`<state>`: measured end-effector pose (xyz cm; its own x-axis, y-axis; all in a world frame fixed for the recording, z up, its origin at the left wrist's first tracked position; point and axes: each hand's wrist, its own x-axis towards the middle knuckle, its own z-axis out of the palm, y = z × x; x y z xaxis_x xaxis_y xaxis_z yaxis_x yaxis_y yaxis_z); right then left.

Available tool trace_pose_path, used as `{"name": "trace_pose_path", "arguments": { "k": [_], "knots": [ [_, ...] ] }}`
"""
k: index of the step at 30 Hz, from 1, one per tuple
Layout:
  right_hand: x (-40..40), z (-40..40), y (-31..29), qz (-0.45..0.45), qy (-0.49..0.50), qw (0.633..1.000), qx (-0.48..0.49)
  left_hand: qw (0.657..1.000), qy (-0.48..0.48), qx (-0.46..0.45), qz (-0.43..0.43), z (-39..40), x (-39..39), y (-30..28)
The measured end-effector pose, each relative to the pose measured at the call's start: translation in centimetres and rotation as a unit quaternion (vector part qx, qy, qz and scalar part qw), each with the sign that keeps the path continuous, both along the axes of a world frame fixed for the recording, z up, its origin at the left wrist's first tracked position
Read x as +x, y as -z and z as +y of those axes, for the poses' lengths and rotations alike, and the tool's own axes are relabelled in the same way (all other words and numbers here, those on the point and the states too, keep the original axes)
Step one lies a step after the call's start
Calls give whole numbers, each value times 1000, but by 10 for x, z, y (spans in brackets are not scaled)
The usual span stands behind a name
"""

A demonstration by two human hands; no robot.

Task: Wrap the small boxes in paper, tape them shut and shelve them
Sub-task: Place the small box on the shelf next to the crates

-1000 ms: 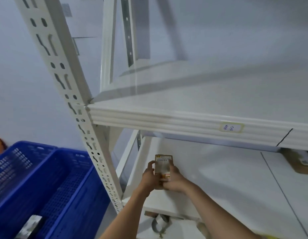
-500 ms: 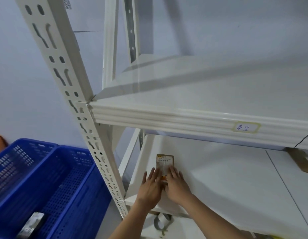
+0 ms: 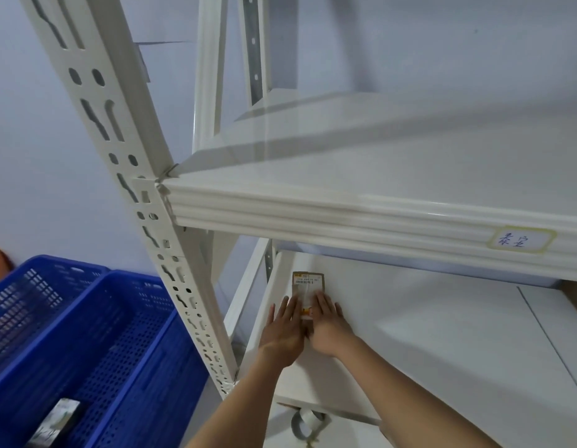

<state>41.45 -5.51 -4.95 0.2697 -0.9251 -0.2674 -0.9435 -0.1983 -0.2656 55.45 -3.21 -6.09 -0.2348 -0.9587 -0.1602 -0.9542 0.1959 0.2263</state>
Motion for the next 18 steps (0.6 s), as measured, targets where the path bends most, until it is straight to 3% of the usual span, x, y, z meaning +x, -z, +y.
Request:
{"name": "trace_pose_path", "arguments": {
  "k": [12,18],
  "knots": [
    [30,-84,-4,-10,-16,1000,0,994,-20,-39,-99,-80,18,-2],
    [48,-116,-3,10,-1,1000,9,997,-50,-32,-52,-111,22,2]
  ]
}}
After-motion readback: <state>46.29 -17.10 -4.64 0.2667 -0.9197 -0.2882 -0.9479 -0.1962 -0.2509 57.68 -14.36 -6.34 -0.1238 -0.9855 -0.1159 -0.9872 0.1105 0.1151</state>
